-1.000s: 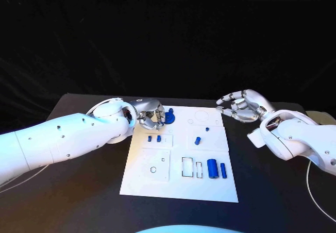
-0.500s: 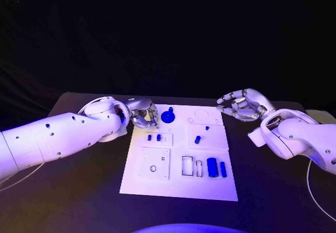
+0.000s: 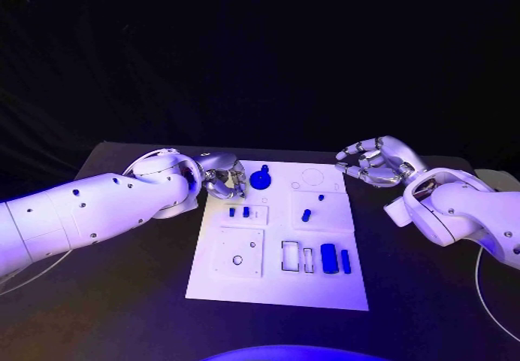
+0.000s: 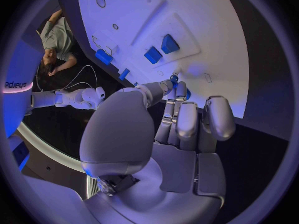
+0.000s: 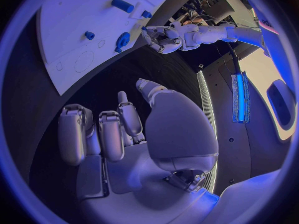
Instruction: Assemble the parts on the task board
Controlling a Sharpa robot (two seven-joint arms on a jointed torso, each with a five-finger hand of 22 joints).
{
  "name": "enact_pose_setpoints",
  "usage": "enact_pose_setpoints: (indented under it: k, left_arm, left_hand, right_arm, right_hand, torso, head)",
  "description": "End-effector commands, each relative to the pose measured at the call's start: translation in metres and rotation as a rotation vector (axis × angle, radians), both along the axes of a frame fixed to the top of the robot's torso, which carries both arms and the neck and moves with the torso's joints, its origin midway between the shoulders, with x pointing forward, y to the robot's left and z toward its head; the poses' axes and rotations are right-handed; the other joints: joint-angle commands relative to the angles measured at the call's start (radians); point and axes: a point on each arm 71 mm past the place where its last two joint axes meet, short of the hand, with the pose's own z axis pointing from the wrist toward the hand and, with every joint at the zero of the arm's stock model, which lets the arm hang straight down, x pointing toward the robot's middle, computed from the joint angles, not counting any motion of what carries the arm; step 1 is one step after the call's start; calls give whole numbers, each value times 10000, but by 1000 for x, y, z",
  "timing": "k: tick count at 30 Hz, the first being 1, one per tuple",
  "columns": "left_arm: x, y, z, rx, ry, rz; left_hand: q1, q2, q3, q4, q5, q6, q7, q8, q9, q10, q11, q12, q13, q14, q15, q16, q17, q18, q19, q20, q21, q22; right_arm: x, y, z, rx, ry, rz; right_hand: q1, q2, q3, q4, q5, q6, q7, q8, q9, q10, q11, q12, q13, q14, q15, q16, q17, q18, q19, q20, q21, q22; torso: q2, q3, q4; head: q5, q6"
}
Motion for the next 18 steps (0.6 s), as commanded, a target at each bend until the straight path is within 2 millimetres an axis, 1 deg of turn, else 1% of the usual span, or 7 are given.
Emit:
enact_pose_setpoints:
  k: [1, 6, 10, 18]
  left_arm:
    - [-1, -3, -2, 41, 293, -102]
    - [0, -3, -3, 141, 380, -87]
    - [1, -5, -4, 188, 385, -84]
    - [3, -7, -5, 365, 404, -63]
  left_hand:
    - [-82, 10, -68, -7, -31, 56, 5, -59, 2, 72, -21, -58, -10, 37, 44, -48, -8, -107, 44, 10, -3, -9]
    - [-88, 12, -71, -4, -33, 56, 5, -67, 3, 74, -19, -70, -10, 26, 45, -65, -47, -102, 31, 10, -19, -33]
    - [-100, 13, -77, 4, -33, 53, 8, -81, 4, 76, -16, -89, -10, 20, 47, -70, -56, -97, 19, 10, -34, -54]
    - [-110, 16, -83, 12, -34, 47, 12, -99, 4, 73, -13, -115, -10, 10, 50, -78, -72, -94, 8, 11, -47, -72]
  right_arm:
    - [-1, 2, 0, -37, -24, 165]
    - [-1, 2, 0, -38, -24, 160]
    - [-1, 2, 0, -37, -27, 159]
    - [-1, 2, 0, -31, -29, 176]
  right_hand:
    - [-4, 12, 39, 23, 54, 11, -32, 7, -12, 28, -5, 45, 1, 570, -79, -48, 537, 116, -29, 4, -26, 1368]
    - [-4, 12, 39, 23, 54, 11, -32, 7, -12, 28, -5, 45, 1, 570, -79, -48, 537, 116, -29, 4, -26, 1368]
    - [-4, 12, 39, 23, 54, 11, -32, 7, -12, 28, -5, 45, 1, 570, -79, -48, 537, 116, -29, 4, -26, 1368]
    - [-4, 12, 39, 23, 54, 11, -32, 7, -12, 28, -5, 45, 1, 570, -79, -48, 537, 116, -29, 4, -26, 1368]
  torso:
    - [3, 5, -12]
    - [3, 0, -14]
    - [6, -2, -2]
    - [-1, 3, -15]
  head:
    - [9, -22]
    - [14, -25]
    - [3, -33]
    - [-2, -53]
